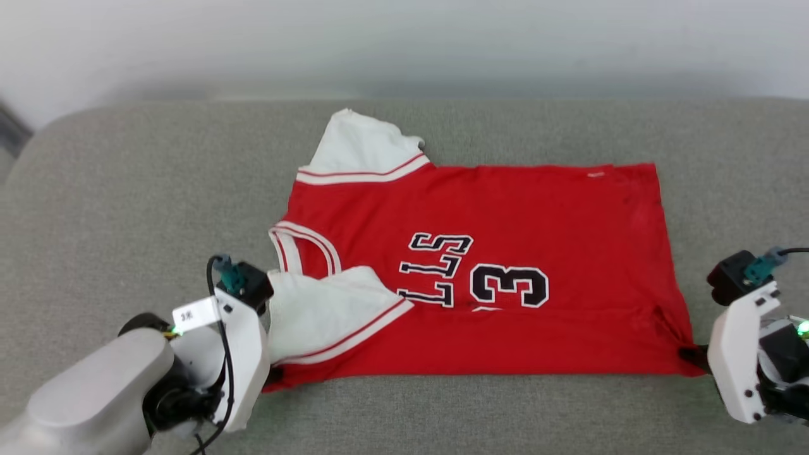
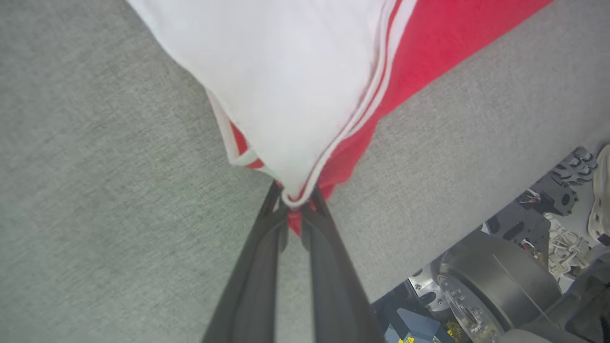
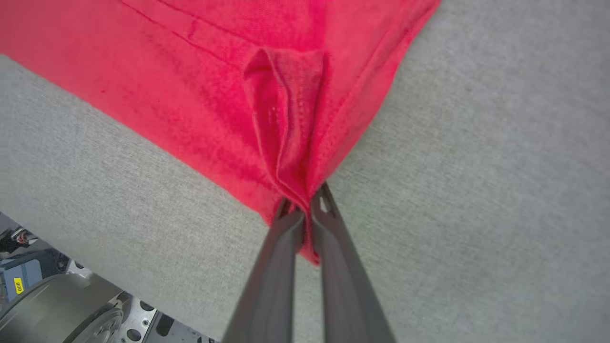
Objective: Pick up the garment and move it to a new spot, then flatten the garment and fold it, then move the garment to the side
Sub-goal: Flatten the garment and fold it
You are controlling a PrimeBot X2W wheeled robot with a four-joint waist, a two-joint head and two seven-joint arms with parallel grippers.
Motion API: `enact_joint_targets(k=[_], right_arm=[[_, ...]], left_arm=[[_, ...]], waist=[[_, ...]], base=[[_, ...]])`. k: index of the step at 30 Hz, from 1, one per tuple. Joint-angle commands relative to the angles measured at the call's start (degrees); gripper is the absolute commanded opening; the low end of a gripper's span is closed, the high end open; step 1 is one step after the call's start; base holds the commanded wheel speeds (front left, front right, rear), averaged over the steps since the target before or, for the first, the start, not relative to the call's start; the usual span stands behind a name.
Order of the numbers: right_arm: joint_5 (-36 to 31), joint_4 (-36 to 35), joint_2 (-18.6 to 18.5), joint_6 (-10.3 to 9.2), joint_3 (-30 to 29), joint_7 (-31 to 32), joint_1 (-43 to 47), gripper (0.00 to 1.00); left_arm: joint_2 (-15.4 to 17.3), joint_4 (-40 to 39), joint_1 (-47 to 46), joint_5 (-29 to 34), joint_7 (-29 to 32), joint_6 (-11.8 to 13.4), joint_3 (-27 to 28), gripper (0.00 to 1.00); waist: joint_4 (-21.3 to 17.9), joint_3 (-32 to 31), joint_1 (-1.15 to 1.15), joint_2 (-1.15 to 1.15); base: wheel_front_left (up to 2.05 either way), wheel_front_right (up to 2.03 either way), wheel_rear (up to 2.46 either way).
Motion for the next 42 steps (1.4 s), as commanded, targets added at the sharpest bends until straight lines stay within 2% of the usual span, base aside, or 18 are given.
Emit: enact_joint_targets(k=[1,7,13,16,21,22,23,24,29,33,37,42], right_arm=[[1.04,-1.23,-1.79,-0.02,0.30,-1.12,1.94,0.00],[4.30,-4.92,-6.67,-0.03,-0.14,-3.05,7.22,0.00],[5.87,-7.39,-10.06,-0.03,-1.10,-3.09,13.47,0.00],[5.73,-7.31,-10.03,-0.04,-1.52,-2.79,14.63,0.00],[4.64,-4.91,-7.41,-0.04,-2.06,-3.24,16.13,0.00],[4.41,-4.34,-6.83,-0.04,-2.40,-3.71,16.14,0.07],[4.00,-3.93,-6.31,-0.04,-2.60,-4.20,16.16,0.56],[3.61,-3.83,-5.86,-0.04,-3.08,-5.08,16.00,1.00],[1.28,-5.52,-5.03,-0.03,-6.14,-10.75,15.39,1.00],[-2.78,-8.53,-3.79,-0.02,-10.84,-19.92,14.67,1.00],[-8.77,-10.61,-0.24,-0.04,-17.02,-28.33,14.23,1.00],[-19.38,-14.88,6.85,-0.04,-25.32,-37.16,14.35,1.00]], left_arm=[[0.98,-1.02,1.95,-0.64,-0.37,-0.01,-0.48,0.00],[3.17,-4.24,5.82,-3.05,-0.57,0.13,-0.97,0.00],[4.50,-6.28,9.12,-3.36,-0.74,1.56,-2.06,0.00],[4.32,-5.99,9.97,-3.88,-1.18,2.01,-2.14,0.00],[3.28,-3.69,11.01,-3.57,-2.15,2.55,-2.55,0.00],[3.09,-3.16,11.00,-3.40,-2.36,2.75,-2.58,0.00],[2.93,-2.92,10.94,-3.44,-2.59,2.84,-2.45,0.68],[2.92,-2.88,10.64,-3.54,-3.10,2.87,-2.03,1.00],[4.70,-5.01,8.56,-2.18,-4.97,2.40,-0.62,1.00],[6.28,-7.63,5.27,-0.31,-8.08,3.06,2.06,1.00],[6.09,-7.65,1.06,4.86,-13.54,5.14,4.69,1.00],[3.93,-4.38,-5.15,8.41,-16.13,6.75,6.96,1.00]], waist=[[0.23,-2.85,-0.01,0.00],[0.99,-5.76,-0.01,0.00],[1.05,-6.22,-0.01,0.00],[0.82,-5.64,-0.01,0.00],[0.59,-4.12,-0.01,0.00],[0.59,-3.99,-0.01,0.00],[0.61,-3.95,-0.01,0.00],[0.66,-4.01,-0.01,0.00],[0.73,-5.43,-0.01,0.00],[0.51,-6.40,-0.01,0.00],[-0.37,-6.00,-0.01,0.00],[-2.19,-3.70,-0.01,0.00]], base=[[0.00,0.00,0.00],[0.00,0.00,0.00],[0.00,0.00,0.00],[0.00,0.00,0.00],[0.00,0.00,0.00],[0.00,0.00,0.00],[0.00,0.00,0.00],[0.00,0.00,0.00],[0.00,0.00,0.00],[0.00,0.00,0.00],[0.00,0.00,0.00],[0.00,0.00,0.00]])
